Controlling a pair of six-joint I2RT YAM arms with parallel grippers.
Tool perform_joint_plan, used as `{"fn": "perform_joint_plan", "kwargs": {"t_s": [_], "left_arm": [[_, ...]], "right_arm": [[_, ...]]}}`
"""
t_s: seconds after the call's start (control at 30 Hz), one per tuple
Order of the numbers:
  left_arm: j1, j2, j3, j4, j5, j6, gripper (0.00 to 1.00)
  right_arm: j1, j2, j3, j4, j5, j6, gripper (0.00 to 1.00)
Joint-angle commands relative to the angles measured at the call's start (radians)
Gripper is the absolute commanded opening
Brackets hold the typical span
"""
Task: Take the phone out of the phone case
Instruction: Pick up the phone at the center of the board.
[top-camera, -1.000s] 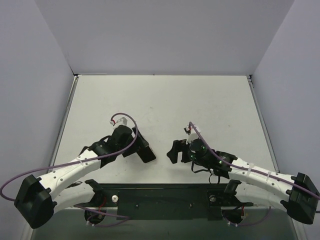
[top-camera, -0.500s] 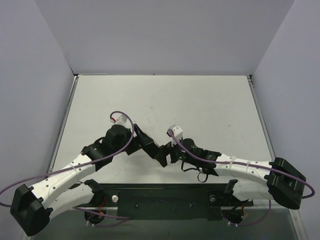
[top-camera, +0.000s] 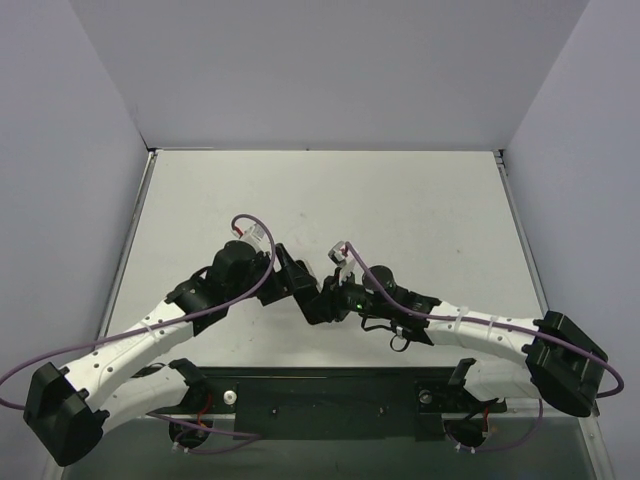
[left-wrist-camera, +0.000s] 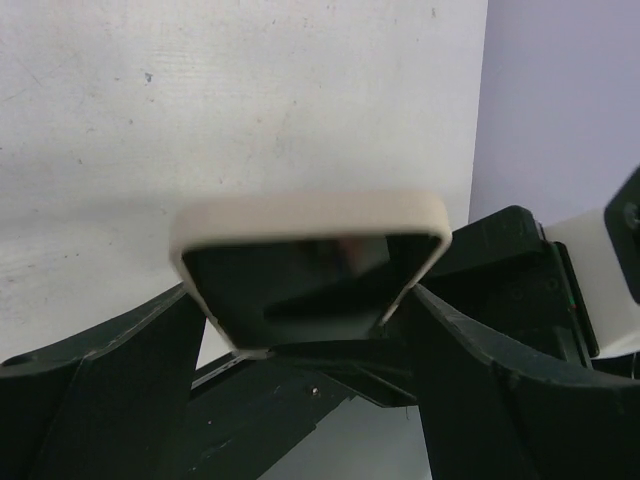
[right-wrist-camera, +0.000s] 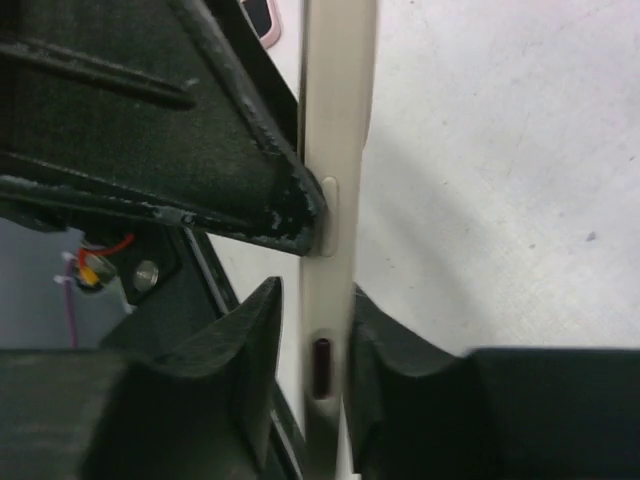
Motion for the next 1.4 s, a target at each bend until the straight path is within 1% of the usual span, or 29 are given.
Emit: {"fn": "perform_joint_plan", "kwargs": {"t_s": [0.0, 0.03, 0.1, 0.13, 0.17, 0.2, 0.23, 0.3, 0.37, 0.4, 0.43, 0.53, 0.63, 0.7, 0.73, 0.8, 0.83, 0.9, 0.93, 0.97, 1.0, 1.03, 1.07, 1.1, 1.13, 1.2, 1.27, 1.37], "left_arm": [[0.004, 0.003, 0.076, 0.129, 0.043, -0.007, 0.0], [0.004, 0.005, 0.071, 0.14, 0.047, -0.013, 0.0], [0.009, 0.005, 0.071, 0.149, 0.044, -0.024, 0.01], [0.009, 0.005, 0.074, 0.154, 0.043, -0.026, 0.09], [0.009, 0.0, 0.073, 0.158, 0.042, -0.024, 0.31], [0.009, -0.009, 0.071, 0.169, 0.039, -0.023, 0.43], [0.011, -0.023, 0.065, 0.177, 0.018, -0.01, 0.84], [0.009, -0.066, 0.038, 0.204, -0.025, -0.004, 0.85], [0.009, -0.104, 0.002, 0.256, -0.048, -0.004, 0.85], [0.012, -0.115, -0.025, 0.328, -0.052, -0.004, 0.86], [0.011, -0.133, -0.039, 0.386, -0.052, -0.001, 0.86], [0.011, -0.147, -0.08, 0.476, -0.05, 0.002, 0.87], [0.011, -0.152, -0.113, 0.572, 0.002, 0.005, 0.87], [0.011, -0.144, -0.13, 0.635, 0.054, 0.003, 0.82], [0.012, -0.146, -0.134, 0.651, 0.083, 0.008, 0.79], [0.009, -0.15, -0.122, 0.636, 0.074, 0.04, 0.75], [0.004, -0.161, -0.102, 0.582, 0.065, 0.062, 0.75], [-0.002, -0.184, -0.102, 0.571, 0.04, 0.098, 0.76], [0.0, -0.187, -0.113, 0.594, 0.053, 0.105, 0.79], [-0.002, -0.187, -0.132, 0.655, 0.074, 0.103, 0.8], [-0.002, -0.184, -0.14, 0.707, 0.135, 0.088, 0.8], [0.0, -0.166, -0.157, 0.814, 0.163, 0.08, 0.8], [0.0, -0.14, -0.159, 0.859, 0.227, 0.056, 0.8], [-0.003, -0.126, -0.154, 0.925, 0.252, 0.042, 0.8], [-0.003, -0.091, -0.148, 0.943, 0.307, 0.027, 0.8], [-0.009, -0.051, -0.117, 0.973, 0.373, 0.02, 0.78], [-0.009, -0.02, -0.102, 0.99, 0.402, 0.002, 0.72], [-0.011, -0.009, -0.116, 1.043, 0.4, -0.018, 0.6]], "right_arm": [[-0.008, 0.017, 0.025, 0.145, -0.092, 0.069, 0.1], [-0.01, 0.02, 0.034, 0.146, -0.098, 0.081, 0.0], [-0.013, 0.022, 0.045, 0.119, -0.095, 0.095, 0.0], [-0.014, 0.009, 0.045, 0.11, -0.083, 0.103, 0.0], [-0.017, 0.002, 0.033, 0.113, -0.075, 0.118, 0.0], [-0.022, -0.021, 0.02, 0.132, -0.06, 0.126, 0.0], [-0.033, -0.029, -0.001, 0.145, -0.052, 0.152, 0.0], [-0.062, -0.066, -0.032, 0.175, -0.049, 0.216, 0.0], [-0.092, -0.098, -0.073, 0.24, -0.081, 0.285, 0.0], [-0.102, -0.124, -0.092, 0.257, -0.086, 0.307, 0.0], [-0.112, -0.139, -0.099, 0.261, -0.089, 0.333, 0.0], [-0.132, -0.217, -0.121, 0.234, -0.086, 0.377, 0.0], [-0.146, -0.291, -0.107, 0.199, -0.127, 0.41, 0.0], [-0.148, -0.328, -0.081, 0.167, -0.166, 0.422, 0.0], [-0.148, -0.337, -0.06, 0.147, -0.184, 0.417, 0.0], [-0.149, -0.368, -0.035, 0.105, -0.209, 0.404, 0.0], [-0.151, -0.386, -0.03, 0.088, -0.212, 0.404, 0.0], [-0.154, -0.403, -0.014, 0.071, -0.212, 0.403, 0.0], [-0.155, -0.405, -0.004, 0.076, -0.22, 0.402, 0.0], [-0.154, -0.408, -0.001, 0.097, -0.23, 0.408, 0.0], [-0.154, -0.405, -0.001, 0.123, -0.232, 0.425, 0.0], [-0.154, -0.396, -0.007, 0.181, -0.241, 0.431, 0.0], [-0.154, -0.391, -0.009, 0.209, -0.247, 0.458, 0.0], [-0.154, -0.373, -0.007, 0.272, -0.267, 0.468, 0.0], [-0.154, -0.36, -0.004, 0.321, -0.281, 0.497, 0.0], [-0.152, -0.321, 0.006, 0.39, -0.318, 0.531, 0.0], [-0.151, -0.294, 0.011, 0.442, -0.344, 0.56, 0.0], [-0.149, -0.294, 0.011, 0.456, -0.362, 0.562, 0.0]]}}
